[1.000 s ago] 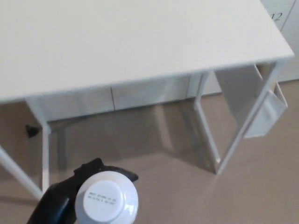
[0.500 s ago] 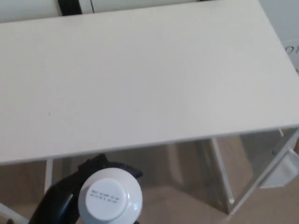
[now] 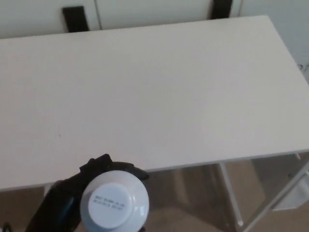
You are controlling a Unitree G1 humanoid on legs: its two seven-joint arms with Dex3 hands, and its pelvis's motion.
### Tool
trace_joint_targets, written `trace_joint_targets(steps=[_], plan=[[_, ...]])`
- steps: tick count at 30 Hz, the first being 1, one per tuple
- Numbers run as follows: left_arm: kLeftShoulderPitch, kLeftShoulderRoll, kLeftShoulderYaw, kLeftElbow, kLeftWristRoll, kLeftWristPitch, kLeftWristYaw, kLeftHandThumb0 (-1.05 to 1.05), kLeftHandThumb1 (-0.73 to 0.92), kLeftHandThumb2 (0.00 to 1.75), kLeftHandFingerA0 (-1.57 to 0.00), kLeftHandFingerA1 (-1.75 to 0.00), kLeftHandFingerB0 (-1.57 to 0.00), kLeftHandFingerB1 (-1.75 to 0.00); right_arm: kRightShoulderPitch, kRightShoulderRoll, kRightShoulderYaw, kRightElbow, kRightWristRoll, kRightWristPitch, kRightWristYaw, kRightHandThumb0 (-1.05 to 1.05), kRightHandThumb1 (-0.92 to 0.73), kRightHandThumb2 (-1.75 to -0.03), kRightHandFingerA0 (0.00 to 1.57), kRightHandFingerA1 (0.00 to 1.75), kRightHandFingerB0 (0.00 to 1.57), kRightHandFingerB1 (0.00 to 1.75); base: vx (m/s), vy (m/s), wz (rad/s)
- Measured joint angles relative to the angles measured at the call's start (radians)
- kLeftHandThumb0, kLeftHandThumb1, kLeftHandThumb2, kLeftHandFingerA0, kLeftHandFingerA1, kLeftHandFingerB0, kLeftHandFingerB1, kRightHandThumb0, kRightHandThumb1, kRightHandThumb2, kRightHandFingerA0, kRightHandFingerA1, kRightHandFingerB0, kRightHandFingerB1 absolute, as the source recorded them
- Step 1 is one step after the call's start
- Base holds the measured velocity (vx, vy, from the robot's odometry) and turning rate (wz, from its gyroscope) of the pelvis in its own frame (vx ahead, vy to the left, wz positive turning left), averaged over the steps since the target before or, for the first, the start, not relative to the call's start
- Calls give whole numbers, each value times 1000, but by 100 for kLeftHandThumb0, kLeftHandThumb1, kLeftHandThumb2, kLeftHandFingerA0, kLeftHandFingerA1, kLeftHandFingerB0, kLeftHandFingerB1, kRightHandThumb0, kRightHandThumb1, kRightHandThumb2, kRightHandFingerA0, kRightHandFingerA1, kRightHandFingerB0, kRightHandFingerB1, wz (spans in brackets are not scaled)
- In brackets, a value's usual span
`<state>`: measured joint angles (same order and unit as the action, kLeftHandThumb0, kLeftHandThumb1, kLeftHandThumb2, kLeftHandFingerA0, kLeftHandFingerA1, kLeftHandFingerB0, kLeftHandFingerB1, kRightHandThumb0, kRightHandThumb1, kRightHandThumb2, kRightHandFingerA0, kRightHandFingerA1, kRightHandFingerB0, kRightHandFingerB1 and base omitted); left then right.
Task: The robot picks up a bottle from a person using its left hand and walk towards the table in frontand put the bottle on the table.
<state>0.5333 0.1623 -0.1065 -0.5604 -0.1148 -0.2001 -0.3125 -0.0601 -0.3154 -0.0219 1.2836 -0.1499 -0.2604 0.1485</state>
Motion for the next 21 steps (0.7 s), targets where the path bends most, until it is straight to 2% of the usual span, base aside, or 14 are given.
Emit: trace_joint_targets(steps=[4, 5, 7, 10, 13, 14, 15, 16, 21], plan=[[-39, -1, 19, 0, -11, 0, 1, -8, 81, 76, -116, -115, -86, -105, -2, -2, 2, 0, 0, 3, 0, -59, -64, -61, 45, 40, 38, 36, 82, 26, 12], [-55, -1, 28, 1, -15, 1, 1, -8, 81, 76, -117, -113, -86, -104, -4, -2, 2, 0, 0, 4, 0, -55, -52, -92, 41, 56, 25, 47, 103, -31, 6], [-93, 0, 48, 3, -24, 8, 2, -8, 80, 76, -119, -111, -87, -103, -7, -2, 1, 0, 0, 6, 1, -55, -52, -92, 41, 56, 25, 47, 106, -42, 6], [-160, -1, 81, 20, -31, 21, 5, -9, 77, 80, -113, -116, -85, -104, -10, -2, 2, -1, 0, 8, 2, -57, -52, -92, 41, 56, 25, 47, 89, -42, 5], [-254, -1, 121, 57, -33, 40, 12, -21, 76, 78, -115, -115, -83, -106, -8, -3, 2, -1, 1, 8, 4, -59, -53, -91, 41, 55, 28, 47, 0, 0, 0], [-297, -1, 136, 79, -32, 53, 18, -23, 77, 77, -116, -115, -84, -105, -6, -3, 1, 0, 1, 8, 6, -60, -64, -61, 45, 40, 41, 36, 0, 0, 0], [-328, 0, 146, 94, -32, 61, 22, -23, 77, 77, -116, -115, -84, -105, -4, -3, 2, 0, 1, 8, 6, -60, -64, -61, 45, 40, 41, 36, 0, 0, 0], [-362, 0, 156, 113, -32, 72, 27, -27, 78, 75, -116, -121, -82, -107, 0, -3, 3, 0, 0, 8, 7, -65, -56, -90, 40, 53, 34, 48, 0, 0, 0], [-550, -2, 173, 267, -26, 125, 50, -22, 77, 75, -111, -124, -80, -108, 20, -3, 3, 1, 1, 8, 12, -64, -57, -91, 40, 54, 32, 47, 12, -5, 1]])
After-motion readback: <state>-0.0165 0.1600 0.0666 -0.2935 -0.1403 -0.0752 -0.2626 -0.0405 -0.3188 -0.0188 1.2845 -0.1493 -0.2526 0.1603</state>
